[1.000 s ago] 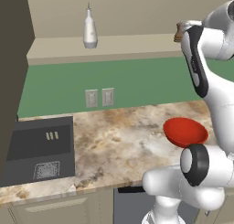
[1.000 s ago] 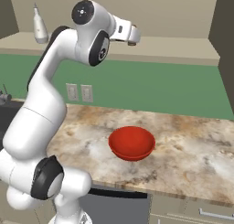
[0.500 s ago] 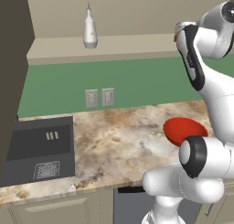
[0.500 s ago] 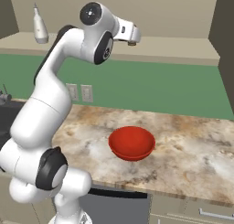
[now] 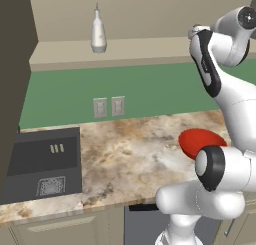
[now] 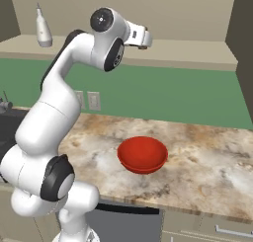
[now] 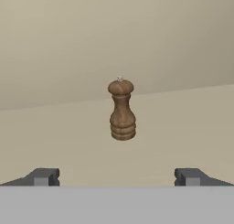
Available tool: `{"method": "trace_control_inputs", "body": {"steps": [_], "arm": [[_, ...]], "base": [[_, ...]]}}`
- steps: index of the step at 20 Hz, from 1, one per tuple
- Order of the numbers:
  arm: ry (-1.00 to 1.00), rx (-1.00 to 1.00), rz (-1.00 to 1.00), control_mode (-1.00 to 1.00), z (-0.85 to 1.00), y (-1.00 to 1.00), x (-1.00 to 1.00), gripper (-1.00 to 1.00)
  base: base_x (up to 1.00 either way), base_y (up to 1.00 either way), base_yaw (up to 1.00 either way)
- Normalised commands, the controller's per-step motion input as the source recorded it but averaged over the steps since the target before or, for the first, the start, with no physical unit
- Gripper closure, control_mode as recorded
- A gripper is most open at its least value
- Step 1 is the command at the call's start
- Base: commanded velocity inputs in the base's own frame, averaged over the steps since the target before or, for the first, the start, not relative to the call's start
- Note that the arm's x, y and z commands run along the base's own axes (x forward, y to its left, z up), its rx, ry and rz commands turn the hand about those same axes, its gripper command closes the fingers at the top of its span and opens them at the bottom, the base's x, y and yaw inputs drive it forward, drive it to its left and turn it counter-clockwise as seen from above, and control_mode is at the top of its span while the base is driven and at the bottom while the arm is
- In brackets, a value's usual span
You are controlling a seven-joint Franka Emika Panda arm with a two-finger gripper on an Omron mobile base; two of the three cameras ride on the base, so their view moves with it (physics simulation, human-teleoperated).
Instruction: Retrieve the bottle and the shaker from the cabinet and place them next to the mixing bowl on the counter. Then add garlic from the fridge to the mixing bowl.
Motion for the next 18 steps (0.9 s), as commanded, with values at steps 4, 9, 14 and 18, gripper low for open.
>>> {"method": "trace_control_inputs", "body": {"steps": [4, 9, 14, 18], "arm": [[-0.07, -0.03, 0.0, -1.0, 0.0, 0.0, 0.05, -1.0], [-0.03, -0.01, 0.0, -1.0, 0.0, 0.0, 0.2, -1.0], [0.01, 0.0, 0.0, -1.0, 0.03, 0.0, 0.41, -1.0], [0.02, 0.0, 0.0, -1.0, 0.05, 0.0, 0.4, -1.0]], "base": [[0.0, 0.0, 0.0], [0.0, 0.0, 0.0], [0.0, 0.0, 0.0], [0.0, 0.0, 0.0]]}}
